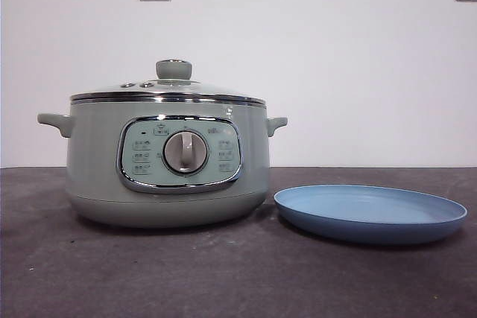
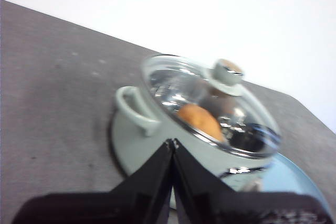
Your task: Take the potato out from the steamer,put the potato on the plate,close the lid
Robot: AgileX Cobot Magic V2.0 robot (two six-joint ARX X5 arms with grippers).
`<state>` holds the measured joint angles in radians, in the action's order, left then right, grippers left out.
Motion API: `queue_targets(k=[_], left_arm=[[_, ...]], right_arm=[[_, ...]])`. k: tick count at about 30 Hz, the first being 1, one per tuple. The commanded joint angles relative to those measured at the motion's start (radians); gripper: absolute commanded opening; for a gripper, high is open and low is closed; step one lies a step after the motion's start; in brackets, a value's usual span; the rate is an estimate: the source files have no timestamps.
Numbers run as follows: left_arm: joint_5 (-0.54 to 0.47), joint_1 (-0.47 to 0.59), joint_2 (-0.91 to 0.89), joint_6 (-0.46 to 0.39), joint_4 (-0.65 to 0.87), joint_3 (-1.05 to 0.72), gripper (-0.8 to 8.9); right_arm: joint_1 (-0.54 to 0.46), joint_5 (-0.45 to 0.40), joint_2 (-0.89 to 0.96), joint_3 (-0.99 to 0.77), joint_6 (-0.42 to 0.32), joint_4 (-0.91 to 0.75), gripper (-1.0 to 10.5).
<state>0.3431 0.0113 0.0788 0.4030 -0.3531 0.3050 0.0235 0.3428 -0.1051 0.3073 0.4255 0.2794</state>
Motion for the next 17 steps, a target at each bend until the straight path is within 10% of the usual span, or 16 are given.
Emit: queue_targets(k=[1,17], left_arm=[[0.067,0.003,0.065,-0.063,-0.037,0.083,-0.09],[0.439,0.002,0.435,-0.417,-0.426,0.487,-0.09]], right_arm=[[-0.002,0.034,-0.075,0.097,-0.057,0.067,-0.1],[0.076,0.363,-0.615,0.708,-0.481,0.687,-0.1]])
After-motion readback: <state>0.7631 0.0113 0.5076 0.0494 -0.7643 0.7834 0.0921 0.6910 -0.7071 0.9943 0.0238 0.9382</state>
